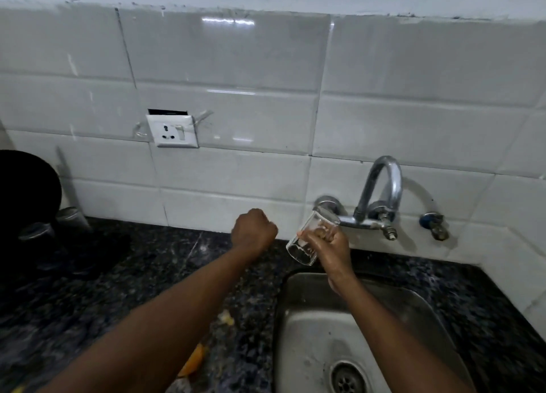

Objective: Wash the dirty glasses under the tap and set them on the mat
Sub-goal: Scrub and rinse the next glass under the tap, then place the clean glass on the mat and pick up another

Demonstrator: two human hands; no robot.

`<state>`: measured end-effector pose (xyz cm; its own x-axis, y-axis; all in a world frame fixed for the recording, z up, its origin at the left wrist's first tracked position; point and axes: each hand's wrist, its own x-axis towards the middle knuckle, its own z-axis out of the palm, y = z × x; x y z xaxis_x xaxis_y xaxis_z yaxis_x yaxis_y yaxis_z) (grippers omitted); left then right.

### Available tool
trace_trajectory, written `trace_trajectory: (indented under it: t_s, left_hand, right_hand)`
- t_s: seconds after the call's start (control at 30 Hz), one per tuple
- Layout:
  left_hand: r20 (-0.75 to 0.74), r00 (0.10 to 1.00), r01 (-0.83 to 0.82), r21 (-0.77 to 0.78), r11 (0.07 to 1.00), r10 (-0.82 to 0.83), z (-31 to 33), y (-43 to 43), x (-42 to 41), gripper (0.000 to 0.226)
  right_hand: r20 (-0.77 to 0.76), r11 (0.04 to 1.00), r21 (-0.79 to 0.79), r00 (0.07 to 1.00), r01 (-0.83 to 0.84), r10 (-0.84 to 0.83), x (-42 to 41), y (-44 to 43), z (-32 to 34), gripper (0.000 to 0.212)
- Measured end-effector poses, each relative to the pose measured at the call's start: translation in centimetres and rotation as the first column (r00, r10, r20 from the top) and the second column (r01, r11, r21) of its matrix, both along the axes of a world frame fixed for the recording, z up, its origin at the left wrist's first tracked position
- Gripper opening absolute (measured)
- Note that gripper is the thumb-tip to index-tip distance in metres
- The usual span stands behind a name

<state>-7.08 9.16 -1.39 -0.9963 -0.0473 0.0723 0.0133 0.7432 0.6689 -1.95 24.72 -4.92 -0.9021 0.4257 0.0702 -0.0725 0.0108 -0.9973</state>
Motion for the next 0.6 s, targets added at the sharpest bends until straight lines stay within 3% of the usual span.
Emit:
trace_trajectory:
  t_s: [0.17, 0.27, 0.37, 0.47, 0.6]
  left_hand:
    - [0.057, 0.991, -0.119, -0.046, 0.992, 0.121, -3.1, -9.3, -2.1, 0.019]
    - [0.064, 0.973, -0.219, -0.05, 0.974, 0.222, -4.2, -15.2, -2.3, 0.033]
    - [0.096, 0.948, -0.298, -0.081, 0.951, 0.305, -5.9, -20.6, -1.9, 0.048]
    - [0.143, 0.91, -0.375, -0.112, 0.92, 0.388, -7.9, -25.8, -1.6, 0.051]
    - [0.209, 0.851, -0.441, -0.215, 0.871, 0.482, -10.5, -31.8, -1.0, 0.054]
  right_hand:
    - [-0.019, 0.965, -0.22, 0.99, -0.144, 0.143, -3.1, -5.6, -0.2, 0.041]
    - [0.029, 0.864, -0.423, 0.949, -0.273, 0.314, -4.8, -9.9, -0.8, 0.04]
    - [0.031, 0.753, -0.599, 0.931, -0.275, 0.364, -6.2, -14.6, -1.4, 0.032]
    - [0.066, 0.73, -0.633, 0.923, -0.255, 0.38, -7.9, -19.2, -2.3, 0.02]
    - [0.18, 0.835, -0.487, 0.907, -0.255, 0.382, -10.0, -24.6, -3.3, 0.019]
